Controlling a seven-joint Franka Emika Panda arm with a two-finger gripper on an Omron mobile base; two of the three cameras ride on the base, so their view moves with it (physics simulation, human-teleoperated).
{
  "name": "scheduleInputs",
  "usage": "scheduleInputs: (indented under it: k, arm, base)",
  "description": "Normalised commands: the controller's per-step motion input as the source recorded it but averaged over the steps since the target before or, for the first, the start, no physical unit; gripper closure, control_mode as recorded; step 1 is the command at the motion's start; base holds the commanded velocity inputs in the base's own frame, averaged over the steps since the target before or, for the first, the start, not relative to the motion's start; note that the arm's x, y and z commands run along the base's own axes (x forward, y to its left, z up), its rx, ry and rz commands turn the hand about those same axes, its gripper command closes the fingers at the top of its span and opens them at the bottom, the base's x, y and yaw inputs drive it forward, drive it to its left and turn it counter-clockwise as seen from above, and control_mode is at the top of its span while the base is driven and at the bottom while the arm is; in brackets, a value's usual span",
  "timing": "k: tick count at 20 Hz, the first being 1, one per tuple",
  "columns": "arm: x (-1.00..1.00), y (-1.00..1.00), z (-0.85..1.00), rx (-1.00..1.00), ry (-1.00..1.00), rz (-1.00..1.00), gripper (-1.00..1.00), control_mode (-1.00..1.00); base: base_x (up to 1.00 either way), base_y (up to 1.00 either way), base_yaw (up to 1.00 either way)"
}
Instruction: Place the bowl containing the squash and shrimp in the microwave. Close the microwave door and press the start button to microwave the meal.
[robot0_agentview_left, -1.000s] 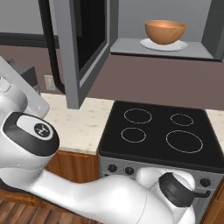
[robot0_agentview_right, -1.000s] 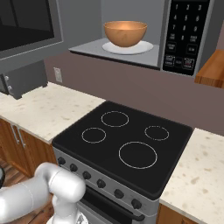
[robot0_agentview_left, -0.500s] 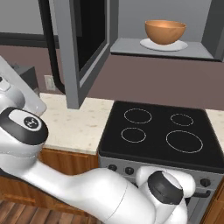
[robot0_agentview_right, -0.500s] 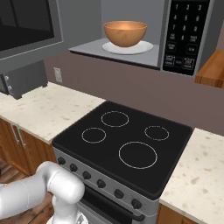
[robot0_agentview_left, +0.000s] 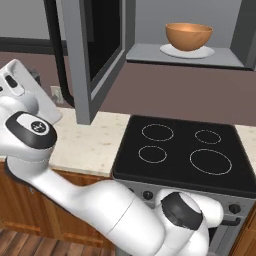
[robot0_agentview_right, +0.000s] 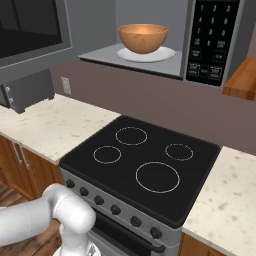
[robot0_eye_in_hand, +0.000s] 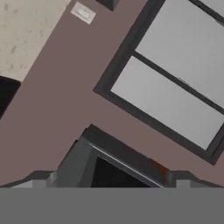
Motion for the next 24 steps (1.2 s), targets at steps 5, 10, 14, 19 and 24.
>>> scheduleInputs:
  k: [5,10,14,19,24]
  arm:
    - [-0.01,-0.69,0.17,0.04,-0.08,-0.26,-1.00,-1.00]
    - [-0.26,-0.77,0.56,0.04,-0.16,-0.28,-1.00,-1.00]
    - [-0.69,-0.97,0.09,0.05,-0.10,-0.26,-1.00,-1.00]
    - [-0.95,-1.00,0.00,0.08,-0.07,-0.24,-1.00,-1.00]
    - [-0.69,-1.00,0.12,0.12,-0.02,-0.23,-1.00,-1.00]
  base:
    - [0.00,0.00,0.00]
    - [0.00,0.00,0.00]
    - [0.00,0.00,0.00]
    - [0.00,0.00,0.00]
    - [0.00,0.00,0.00]
